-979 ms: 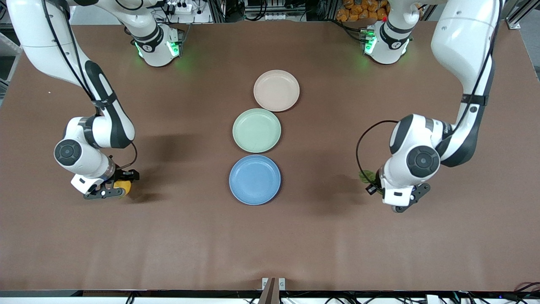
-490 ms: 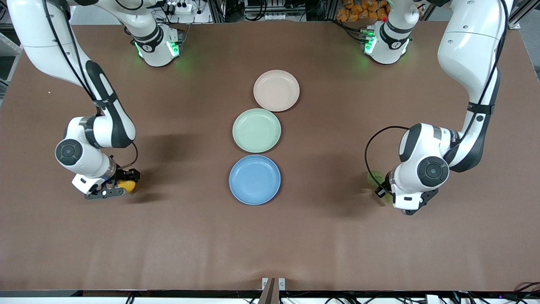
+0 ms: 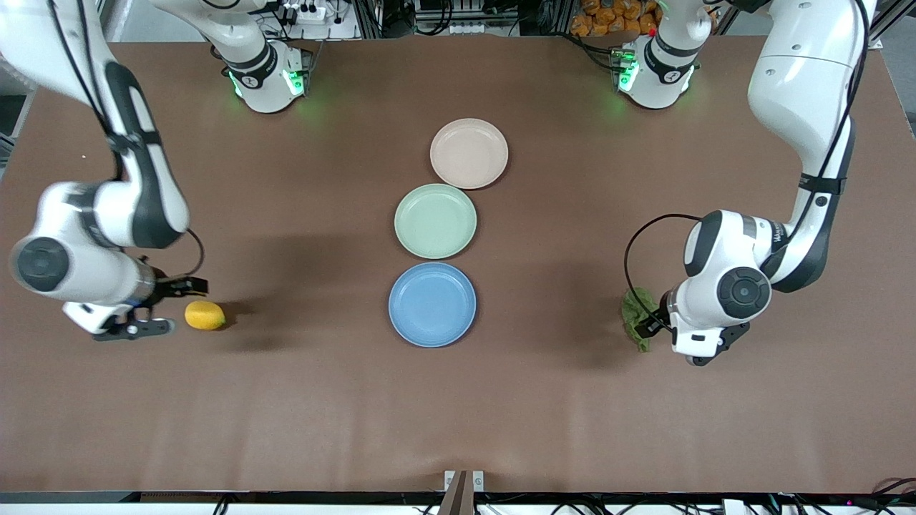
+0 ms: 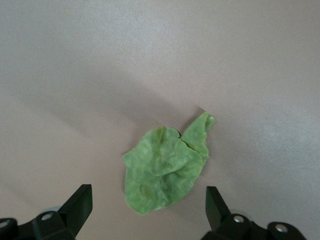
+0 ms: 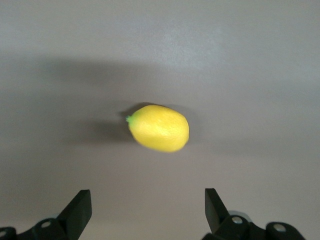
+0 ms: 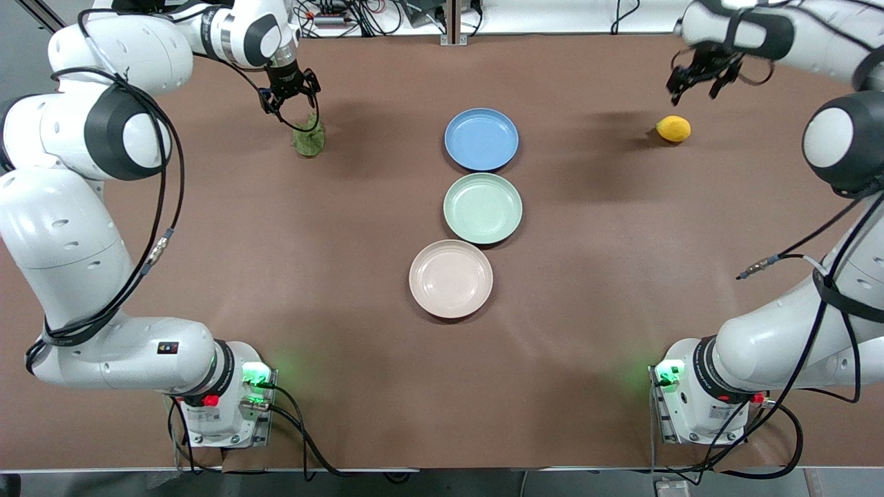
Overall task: Pick lemon and lettuce from blue and beige plates
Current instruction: 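Open both grippers to release the lemon and lettuce on the table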
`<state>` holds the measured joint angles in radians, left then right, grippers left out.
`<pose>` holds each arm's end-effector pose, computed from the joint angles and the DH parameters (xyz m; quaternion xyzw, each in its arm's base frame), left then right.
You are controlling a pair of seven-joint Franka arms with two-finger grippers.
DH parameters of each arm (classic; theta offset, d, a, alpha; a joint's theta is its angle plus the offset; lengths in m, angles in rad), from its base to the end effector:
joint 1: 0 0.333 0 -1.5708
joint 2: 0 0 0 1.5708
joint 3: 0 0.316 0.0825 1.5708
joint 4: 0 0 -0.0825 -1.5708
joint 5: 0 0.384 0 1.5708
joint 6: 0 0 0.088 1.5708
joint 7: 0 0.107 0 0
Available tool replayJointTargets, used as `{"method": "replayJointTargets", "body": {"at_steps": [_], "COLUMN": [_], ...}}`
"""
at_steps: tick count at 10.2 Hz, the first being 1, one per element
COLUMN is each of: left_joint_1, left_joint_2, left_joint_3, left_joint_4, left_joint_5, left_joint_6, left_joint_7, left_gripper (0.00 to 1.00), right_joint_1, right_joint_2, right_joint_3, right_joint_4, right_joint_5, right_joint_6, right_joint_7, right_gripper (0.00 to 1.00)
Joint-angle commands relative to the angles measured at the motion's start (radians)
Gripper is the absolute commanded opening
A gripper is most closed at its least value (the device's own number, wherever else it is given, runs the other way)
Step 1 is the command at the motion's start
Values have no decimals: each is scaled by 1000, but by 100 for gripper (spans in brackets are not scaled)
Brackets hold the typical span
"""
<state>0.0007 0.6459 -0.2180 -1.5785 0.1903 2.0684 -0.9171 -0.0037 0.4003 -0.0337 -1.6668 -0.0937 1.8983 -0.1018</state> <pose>0.6725 -0.1186 0.2563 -0.9484 -0.3094 0.0506 0.0484 0.6444 -0.0288 0.3618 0.9939 0.0515 -0.0874 0.0436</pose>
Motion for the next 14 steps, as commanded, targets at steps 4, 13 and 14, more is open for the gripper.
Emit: {"method": "replayJointTargets", "body": {"at_steps": [4,13,14], "left_joint_1": [78,47,44], "left_joint_2": [-260,-661,-667], "left_joint_3": [-63,-52,-52], "left_joint_4": [-366,-486,-438], "left_joint_5": [-21,-204,-228], "left_joint_6": [169,107,46], "left_joint_7": [85,522,558], "left_gripper": [100,100,100], "right_joint_1": [-10,-38,-39], "right_joint_2": [-168,-342,-342], "right_joint_3": [5,1,1], "right_joint_4": [209,289,280], "right_joint_5": [31,114,114], "right_joint_6": [-378,-463,-463], "right_joint_7": [-9,-13,-15], "right_gripper": [100,100,100]}}
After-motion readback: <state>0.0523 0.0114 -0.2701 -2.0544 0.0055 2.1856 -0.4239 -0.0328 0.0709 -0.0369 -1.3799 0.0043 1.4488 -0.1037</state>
